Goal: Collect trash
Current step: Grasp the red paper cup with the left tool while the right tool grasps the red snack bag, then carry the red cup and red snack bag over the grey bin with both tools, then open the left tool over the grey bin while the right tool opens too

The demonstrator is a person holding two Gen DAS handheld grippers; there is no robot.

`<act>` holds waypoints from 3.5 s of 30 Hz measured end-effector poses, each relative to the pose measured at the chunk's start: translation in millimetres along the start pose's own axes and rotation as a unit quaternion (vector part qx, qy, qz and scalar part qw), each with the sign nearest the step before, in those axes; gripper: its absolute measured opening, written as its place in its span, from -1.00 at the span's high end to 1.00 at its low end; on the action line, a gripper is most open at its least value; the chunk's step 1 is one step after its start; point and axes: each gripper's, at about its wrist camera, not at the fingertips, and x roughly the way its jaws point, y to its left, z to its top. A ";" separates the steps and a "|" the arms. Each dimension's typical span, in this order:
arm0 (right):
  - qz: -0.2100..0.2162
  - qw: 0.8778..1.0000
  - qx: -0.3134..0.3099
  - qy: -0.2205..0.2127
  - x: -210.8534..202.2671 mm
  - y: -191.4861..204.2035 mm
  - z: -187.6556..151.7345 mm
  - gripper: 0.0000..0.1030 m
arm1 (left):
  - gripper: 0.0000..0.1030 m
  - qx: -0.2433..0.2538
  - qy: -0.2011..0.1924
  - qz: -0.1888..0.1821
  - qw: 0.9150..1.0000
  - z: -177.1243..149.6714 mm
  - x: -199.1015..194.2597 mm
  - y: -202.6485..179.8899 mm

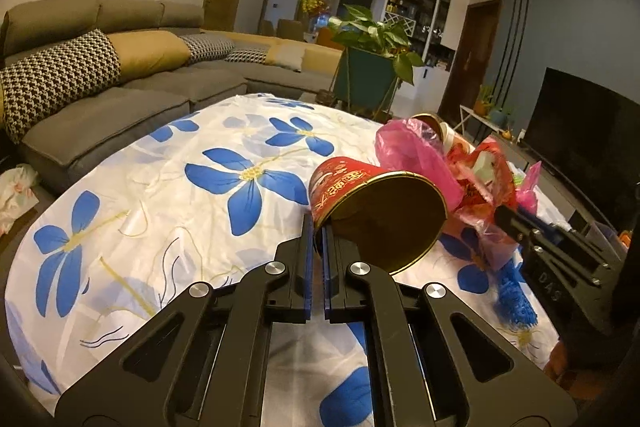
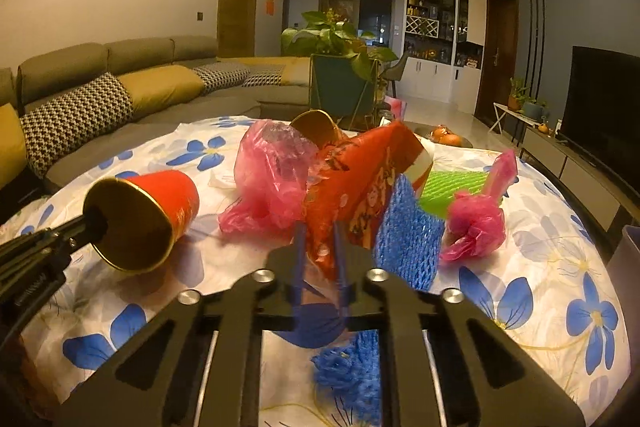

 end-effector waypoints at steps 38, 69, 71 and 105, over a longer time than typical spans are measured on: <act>0.054 0.987 0.070 -0.135 -138.7 -90.4 36.0 0.95 | 0.94 0.051 -0.058 -0.057 0.995 13.8 -60.3 -79.7; -0.135 0.969 0.121 -0.167 -216.4 -248.8 -2.0 0.95 | 0.94 0.178 -0.072 -0.235 0.953 15.8 -50.6 -326.4; -0.153 0.965 0.133 -0.169 -223.4 -265.7 -7.4 0.95 | 0.94 0.184 -0.070 -0.249 0.948 11.8 -48.5 -346.6; -0.236 0.943 0.188 -0.138 -222.6 -354.2 -43.1 0.95 | 0.94 0.216 -0.016 -0.319 0.923 -37.1 -0.9 -460.4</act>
